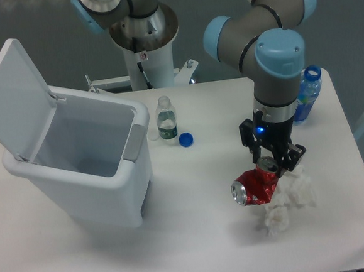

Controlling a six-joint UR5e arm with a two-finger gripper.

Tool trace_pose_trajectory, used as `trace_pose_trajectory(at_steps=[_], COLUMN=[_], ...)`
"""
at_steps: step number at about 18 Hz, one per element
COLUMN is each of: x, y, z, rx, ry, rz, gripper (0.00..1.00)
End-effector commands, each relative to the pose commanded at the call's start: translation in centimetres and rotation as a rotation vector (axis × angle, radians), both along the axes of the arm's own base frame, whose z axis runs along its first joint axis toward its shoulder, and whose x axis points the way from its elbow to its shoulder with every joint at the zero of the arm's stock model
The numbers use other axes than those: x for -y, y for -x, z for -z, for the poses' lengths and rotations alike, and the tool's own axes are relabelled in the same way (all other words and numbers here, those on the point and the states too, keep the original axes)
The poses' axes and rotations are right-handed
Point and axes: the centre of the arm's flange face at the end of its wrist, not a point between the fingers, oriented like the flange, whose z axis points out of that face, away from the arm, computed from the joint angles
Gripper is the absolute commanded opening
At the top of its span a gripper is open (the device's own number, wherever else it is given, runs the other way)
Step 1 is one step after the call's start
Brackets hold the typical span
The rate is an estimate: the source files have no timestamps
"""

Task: Place the cans in the trash can
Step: 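Close the gripper on the crushed red can and lift it off the table, then carry the red can over the open white trash bin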

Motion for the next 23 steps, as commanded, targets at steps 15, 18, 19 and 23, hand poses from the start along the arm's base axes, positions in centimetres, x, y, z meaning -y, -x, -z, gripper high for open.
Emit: trace_pose_trajectory(at_steps=[15, 18, 19, 23], x=[-1.0, -0.7, -0.7, -1.1], y=[-0.8, -1.9, -2.5, -6.7], z=[-4.7, -6.8, -7.5, -10.6], rx=[-0.002, 0.009, 0.018, 0.046], ry=[-0.115, -0.171, -0.192, -0.264], rz=[-0.169, -0.24, -0.241, -0.267], gripper=[0.53, 0.53, 0.53, 0.53])
